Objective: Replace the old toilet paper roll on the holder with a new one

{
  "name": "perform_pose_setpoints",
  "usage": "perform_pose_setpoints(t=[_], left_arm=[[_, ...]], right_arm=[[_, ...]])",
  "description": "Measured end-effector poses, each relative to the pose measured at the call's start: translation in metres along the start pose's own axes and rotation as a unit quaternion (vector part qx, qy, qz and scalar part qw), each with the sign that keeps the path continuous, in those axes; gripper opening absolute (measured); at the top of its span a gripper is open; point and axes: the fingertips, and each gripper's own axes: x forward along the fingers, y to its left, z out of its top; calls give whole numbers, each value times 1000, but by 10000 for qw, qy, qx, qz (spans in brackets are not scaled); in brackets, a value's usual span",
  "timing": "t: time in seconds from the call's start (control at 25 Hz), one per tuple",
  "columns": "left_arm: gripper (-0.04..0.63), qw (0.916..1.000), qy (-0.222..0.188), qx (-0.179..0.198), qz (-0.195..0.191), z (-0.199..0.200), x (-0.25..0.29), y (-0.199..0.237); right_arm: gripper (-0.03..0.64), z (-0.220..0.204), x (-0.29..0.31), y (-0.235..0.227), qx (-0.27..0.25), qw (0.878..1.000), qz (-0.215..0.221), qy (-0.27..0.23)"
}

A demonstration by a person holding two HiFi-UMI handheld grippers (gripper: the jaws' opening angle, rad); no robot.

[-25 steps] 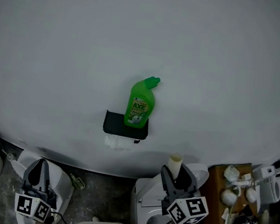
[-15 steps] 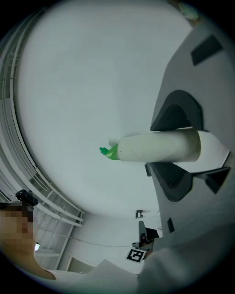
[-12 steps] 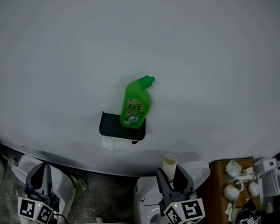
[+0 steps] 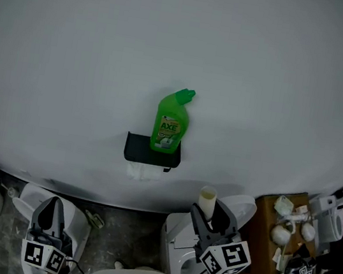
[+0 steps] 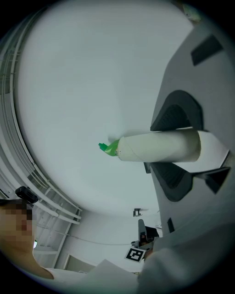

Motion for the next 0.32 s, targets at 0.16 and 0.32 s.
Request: perform_pose_setpoints(t=[0.16,0.32], left_arm=[[5,10000,-10,16,-22,2,-6,-3],[5,10000,-30,77,13,6,-12,-3]], right_arm=[[202,0,-6,2,-44,10000,-14,-4],[202,-3,-10,2,2,10000,-56,28]])
